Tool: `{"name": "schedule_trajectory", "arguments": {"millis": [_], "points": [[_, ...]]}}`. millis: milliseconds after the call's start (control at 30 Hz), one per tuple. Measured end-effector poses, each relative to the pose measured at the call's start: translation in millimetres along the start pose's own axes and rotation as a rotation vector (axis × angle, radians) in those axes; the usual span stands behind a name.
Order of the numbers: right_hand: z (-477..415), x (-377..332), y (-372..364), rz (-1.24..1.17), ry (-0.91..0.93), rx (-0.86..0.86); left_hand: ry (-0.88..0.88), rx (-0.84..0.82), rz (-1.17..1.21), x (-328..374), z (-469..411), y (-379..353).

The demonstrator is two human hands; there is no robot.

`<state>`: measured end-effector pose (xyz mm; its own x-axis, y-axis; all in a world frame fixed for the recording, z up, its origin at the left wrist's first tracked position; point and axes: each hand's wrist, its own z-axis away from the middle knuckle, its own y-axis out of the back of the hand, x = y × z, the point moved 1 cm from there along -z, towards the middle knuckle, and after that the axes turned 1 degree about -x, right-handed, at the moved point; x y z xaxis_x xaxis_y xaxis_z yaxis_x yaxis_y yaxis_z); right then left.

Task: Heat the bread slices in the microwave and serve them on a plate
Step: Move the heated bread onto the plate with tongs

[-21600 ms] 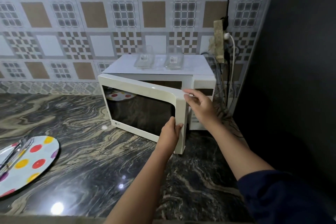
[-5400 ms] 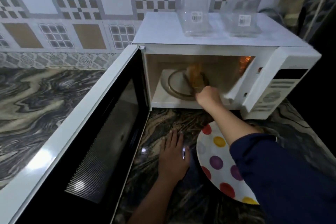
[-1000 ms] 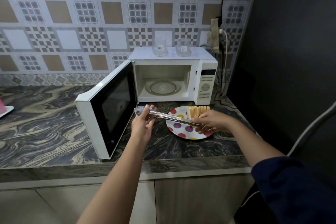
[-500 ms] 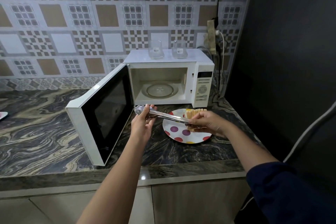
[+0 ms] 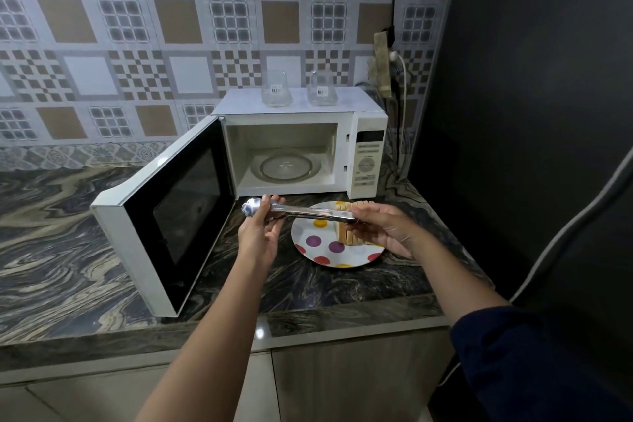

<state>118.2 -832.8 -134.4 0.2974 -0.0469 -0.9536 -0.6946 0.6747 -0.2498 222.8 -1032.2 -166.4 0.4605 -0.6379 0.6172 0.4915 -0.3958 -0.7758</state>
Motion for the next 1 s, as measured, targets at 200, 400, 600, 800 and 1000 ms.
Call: {"name": "schedule_trajectory", "arguments": {"millis": [200,400,600,800,1000], "points": [[-9,4,2,0.403,0.112,0.121,-0.020,-0.028,-0.032,-2,0,-1],[-14,0,-23,0.858,0.062,-0.016,0.028,-0.154,-0.221,-15,3,-14],[-28,1,-42,0.812,0.005,-0.085,0.070,-0.194,-0.340,-12,-6,-20],[-44,2,-54,0.851,0.014,-0.132,0.095,-0.162,-0.356,-6,-27,-15],[-80,2,-59,1.178,0.018,-0.126,0.217,-0.226,-0.415,-1,-64,-4]]}}
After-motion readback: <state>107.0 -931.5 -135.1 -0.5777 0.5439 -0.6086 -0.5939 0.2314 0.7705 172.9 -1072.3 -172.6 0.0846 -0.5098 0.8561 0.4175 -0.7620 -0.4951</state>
